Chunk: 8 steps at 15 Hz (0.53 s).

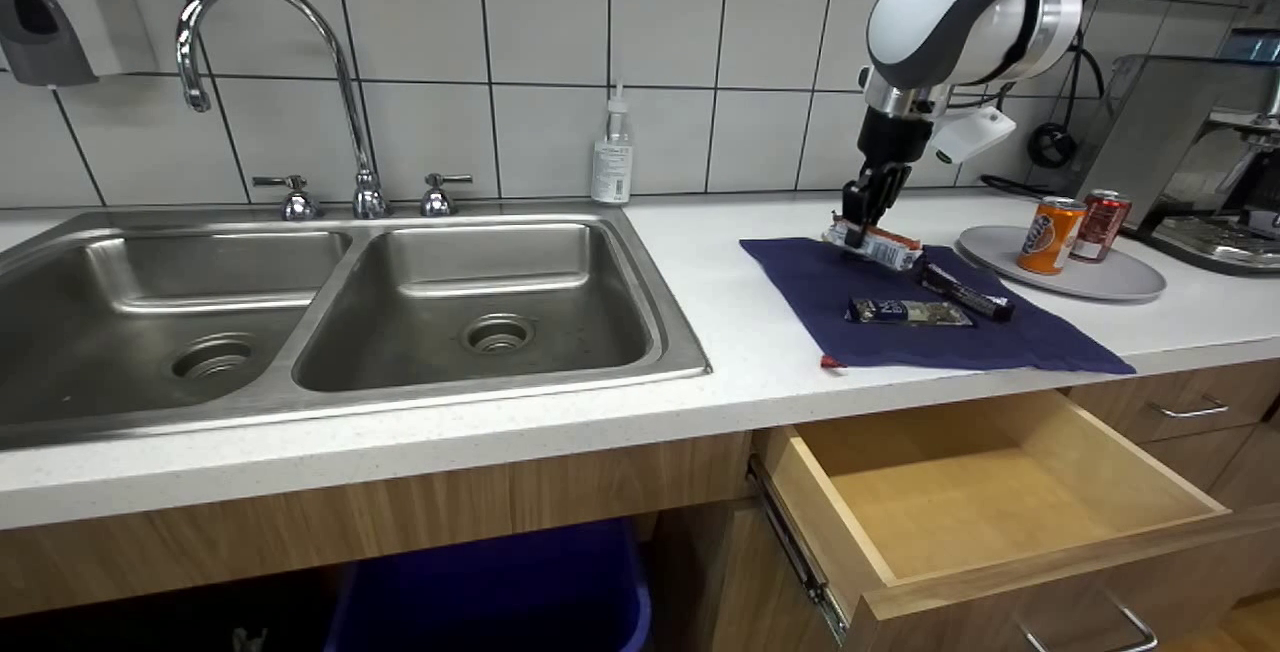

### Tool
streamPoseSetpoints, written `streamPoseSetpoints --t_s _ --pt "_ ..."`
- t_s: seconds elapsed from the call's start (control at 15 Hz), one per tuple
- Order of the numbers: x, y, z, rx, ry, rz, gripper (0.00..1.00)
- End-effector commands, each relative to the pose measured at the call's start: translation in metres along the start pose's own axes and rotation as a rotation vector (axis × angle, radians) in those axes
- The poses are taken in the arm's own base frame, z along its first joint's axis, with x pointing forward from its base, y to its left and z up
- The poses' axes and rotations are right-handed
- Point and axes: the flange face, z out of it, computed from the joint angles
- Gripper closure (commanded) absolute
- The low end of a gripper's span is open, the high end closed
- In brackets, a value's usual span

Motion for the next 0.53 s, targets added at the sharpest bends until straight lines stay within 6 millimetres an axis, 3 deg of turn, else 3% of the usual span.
streamPoseSetpoints --t_s 0.0,0.47 --pt "-0.012 -0.012 -0.013 -0.005 0.014 -0.032 0.93" --pt "-0.037 -0.039 -0.024 -0.009 0.025 -0.046 0.93"
